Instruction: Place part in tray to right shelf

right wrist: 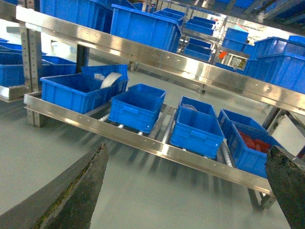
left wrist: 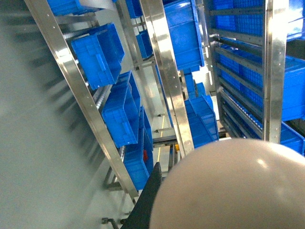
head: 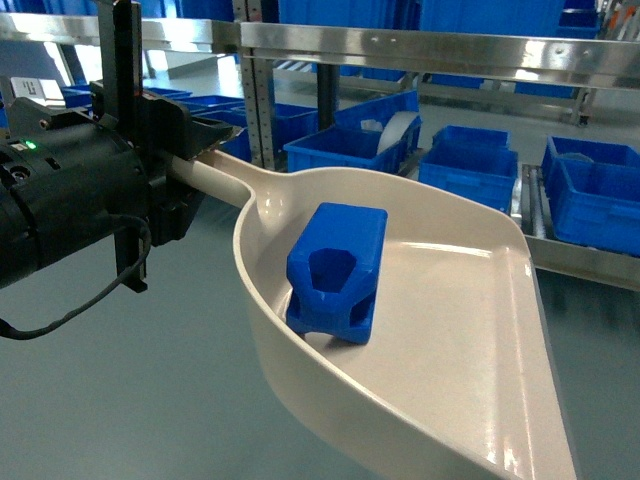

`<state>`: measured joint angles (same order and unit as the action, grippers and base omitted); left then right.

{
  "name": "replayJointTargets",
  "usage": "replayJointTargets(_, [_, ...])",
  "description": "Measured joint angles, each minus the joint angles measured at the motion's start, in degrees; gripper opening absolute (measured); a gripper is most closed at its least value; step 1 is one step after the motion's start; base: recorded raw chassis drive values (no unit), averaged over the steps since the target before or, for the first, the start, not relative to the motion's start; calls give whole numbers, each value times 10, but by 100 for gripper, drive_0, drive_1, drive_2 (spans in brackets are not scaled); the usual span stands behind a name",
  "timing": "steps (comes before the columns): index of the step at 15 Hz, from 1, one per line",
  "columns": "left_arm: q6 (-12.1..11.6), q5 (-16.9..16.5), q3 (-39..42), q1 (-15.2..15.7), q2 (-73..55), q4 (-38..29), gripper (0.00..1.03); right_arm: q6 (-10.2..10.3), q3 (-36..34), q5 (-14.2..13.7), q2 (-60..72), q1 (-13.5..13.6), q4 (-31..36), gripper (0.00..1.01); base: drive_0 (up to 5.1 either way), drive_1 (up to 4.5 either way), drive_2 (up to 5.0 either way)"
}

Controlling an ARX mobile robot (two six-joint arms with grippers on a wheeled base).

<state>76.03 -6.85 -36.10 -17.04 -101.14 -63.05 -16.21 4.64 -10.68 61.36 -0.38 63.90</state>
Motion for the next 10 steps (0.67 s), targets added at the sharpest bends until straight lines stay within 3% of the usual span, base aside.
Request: replayJointTargets(10, [0, 0, 0, 0, 0, 0, 12, 0, 0, 0, 0, 0, 0, 98, -166, -166, -166])
